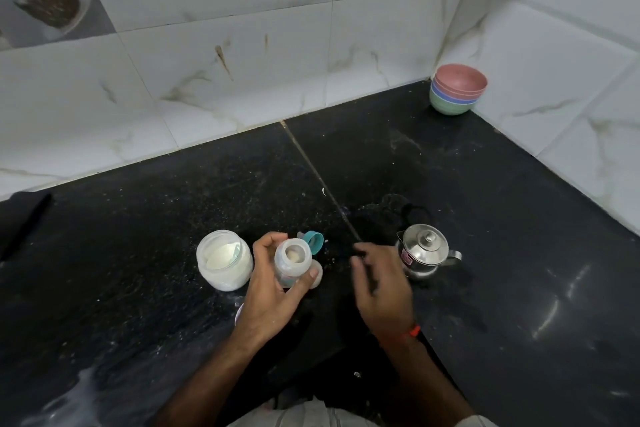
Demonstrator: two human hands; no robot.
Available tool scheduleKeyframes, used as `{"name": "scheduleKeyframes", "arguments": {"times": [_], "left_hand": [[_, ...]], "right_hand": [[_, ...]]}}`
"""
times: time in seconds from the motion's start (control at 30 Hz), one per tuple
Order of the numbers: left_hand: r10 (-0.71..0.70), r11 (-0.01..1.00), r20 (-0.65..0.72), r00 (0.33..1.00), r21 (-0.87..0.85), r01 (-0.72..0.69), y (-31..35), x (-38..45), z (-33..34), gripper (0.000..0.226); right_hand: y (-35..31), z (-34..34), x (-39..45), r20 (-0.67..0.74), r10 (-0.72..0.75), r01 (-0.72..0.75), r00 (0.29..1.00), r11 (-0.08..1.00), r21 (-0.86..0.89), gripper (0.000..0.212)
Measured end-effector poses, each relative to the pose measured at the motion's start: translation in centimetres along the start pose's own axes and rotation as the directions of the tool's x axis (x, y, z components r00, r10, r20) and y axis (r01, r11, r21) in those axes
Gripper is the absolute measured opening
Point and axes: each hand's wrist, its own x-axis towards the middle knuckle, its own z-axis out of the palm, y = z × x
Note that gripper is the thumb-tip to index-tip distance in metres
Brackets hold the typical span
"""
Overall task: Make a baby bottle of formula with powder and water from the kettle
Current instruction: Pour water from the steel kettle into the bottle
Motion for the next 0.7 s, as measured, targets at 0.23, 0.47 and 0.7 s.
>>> {"name": "scheduleKeyframes", "arguments": {"times": [0.23,0.47,0.7], "left_hand": [[-0.016,1.0,0.146,0.989,-0.02,0.019,0.5,0.1,2.9,0.054],[0.017,0.999,0.304,0.953,0.038,-0.03,1.7,0.5,5.9,0.052],[-0.002,0.999,0.352,0.936,0.036,-0.012,1.7,0.8,7.4,0.051]], "right_hand": [[7.0,-7.9,2.8,-0.256,0.523,-0.536,0.813,0.844,0.022,0.054],[9.9,-7.3,2.7,0.006,0.737,-0.708,0.676,0.648,0.279,0.046],[9.3,-7.5,2.4,0.06,0.73,-0.585,0.68,0.492,0.645,0.031]]}}
